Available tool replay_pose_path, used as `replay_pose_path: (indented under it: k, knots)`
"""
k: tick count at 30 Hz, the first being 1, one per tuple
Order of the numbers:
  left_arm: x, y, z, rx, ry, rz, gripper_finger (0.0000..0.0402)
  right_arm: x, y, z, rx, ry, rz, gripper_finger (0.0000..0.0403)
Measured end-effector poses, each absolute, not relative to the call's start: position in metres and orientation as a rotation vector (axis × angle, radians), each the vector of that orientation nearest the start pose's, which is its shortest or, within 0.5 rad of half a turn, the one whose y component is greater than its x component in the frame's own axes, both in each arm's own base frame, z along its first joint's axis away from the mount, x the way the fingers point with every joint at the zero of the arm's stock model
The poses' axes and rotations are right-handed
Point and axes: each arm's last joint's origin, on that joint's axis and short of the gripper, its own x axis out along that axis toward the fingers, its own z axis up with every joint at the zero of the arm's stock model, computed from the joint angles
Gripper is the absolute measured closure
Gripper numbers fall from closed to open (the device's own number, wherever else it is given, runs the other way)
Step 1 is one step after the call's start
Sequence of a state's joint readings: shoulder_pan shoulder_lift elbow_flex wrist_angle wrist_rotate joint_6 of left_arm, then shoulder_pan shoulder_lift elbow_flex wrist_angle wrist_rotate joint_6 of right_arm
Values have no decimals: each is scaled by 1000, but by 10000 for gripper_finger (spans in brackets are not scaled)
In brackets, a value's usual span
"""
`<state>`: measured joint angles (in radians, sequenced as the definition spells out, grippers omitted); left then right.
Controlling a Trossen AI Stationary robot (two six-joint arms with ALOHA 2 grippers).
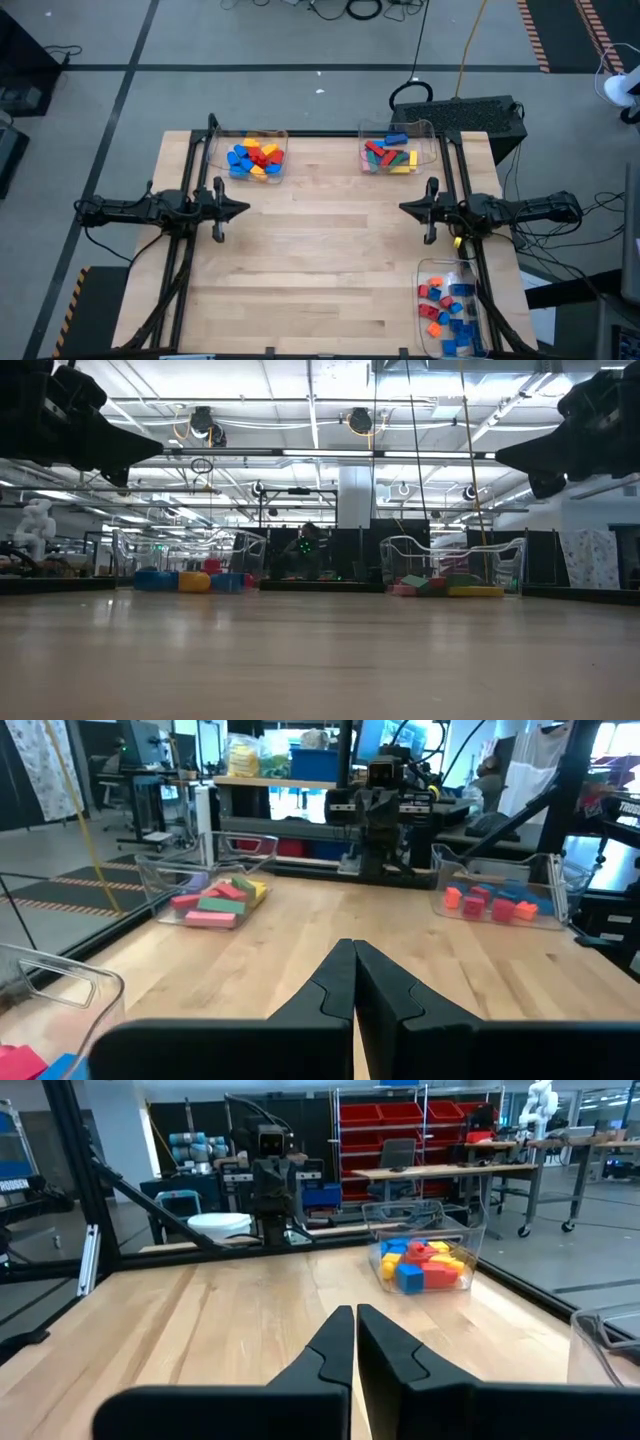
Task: Sort blocks by size
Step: Return to Home Position
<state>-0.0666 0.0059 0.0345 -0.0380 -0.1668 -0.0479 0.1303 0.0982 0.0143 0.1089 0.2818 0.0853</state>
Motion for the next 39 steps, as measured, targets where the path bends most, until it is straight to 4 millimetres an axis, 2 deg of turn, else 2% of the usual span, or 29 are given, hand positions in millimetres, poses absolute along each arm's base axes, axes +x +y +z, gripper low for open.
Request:
replay_pose_path:
  k: [4,9,22,39]
  knots:
    - [96,-2,171,-44,10,71,395,102,5,168,94,1,-147,403]
    - [96,-4,169,50,7,18,395,102,10,166,77,30,26,403]
    - [98,-5,166,69,46,-11,395,103,9,164,61,54,-34,403]
    - [99,-5,167,62,31,-4,395,103,9,164,59,55,-28,403]
